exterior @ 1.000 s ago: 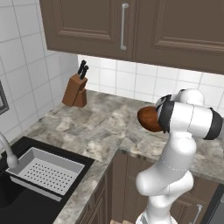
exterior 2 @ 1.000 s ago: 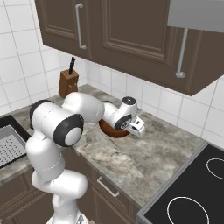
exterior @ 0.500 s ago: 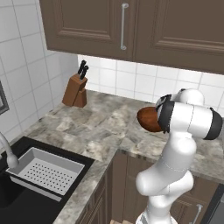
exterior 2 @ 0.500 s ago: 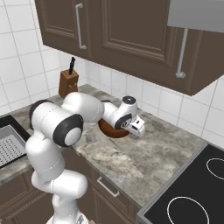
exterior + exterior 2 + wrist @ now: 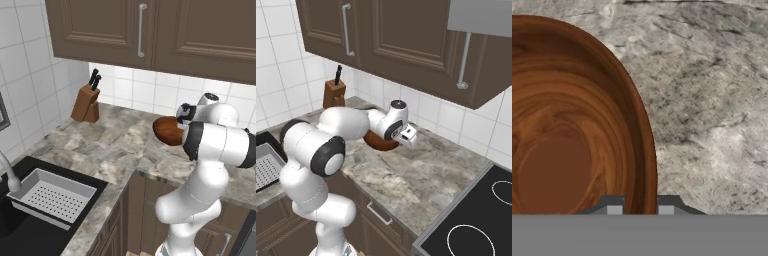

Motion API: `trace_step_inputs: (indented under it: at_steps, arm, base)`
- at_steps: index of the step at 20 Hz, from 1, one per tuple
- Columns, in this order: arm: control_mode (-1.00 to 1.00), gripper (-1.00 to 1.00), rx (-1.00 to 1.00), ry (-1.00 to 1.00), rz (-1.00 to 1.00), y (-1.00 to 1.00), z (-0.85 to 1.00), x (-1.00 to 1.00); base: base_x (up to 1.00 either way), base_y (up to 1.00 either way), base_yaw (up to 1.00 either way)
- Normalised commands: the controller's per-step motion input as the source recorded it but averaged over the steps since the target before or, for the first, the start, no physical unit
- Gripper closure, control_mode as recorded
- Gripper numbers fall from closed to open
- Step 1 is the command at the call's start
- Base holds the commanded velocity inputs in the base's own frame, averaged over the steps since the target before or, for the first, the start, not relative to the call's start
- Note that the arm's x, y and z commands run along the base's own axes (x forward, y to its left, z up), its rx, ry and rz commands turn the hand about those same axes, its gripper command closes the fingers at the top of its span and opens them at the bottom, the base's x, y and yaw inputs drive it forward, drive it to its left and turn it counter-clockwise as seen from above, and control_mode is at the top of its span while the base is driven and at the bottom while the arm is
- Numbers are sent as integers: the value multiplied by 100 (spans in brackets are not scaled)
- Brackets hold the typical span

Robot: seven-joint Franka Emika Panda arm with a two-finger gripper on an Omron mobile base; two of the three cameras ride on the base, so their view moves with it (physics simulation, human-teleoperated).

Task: Pick the cup and bowl from the counter and place them on the counter next to the sink.

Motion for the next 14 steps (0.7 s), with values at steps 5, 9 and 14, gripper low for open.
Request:
trace_step_inputs:
  at_steps: [5,9,14]
  arm:
    - [-100,100,1,0,0,49,18,0]
    - [-100,100,3,0,0,58,3,0]
    - [-100,100,1,0,0,75,11,0]
  base:
    - [0,0,0]
    - [0,0,0]
    - [0,0,0]
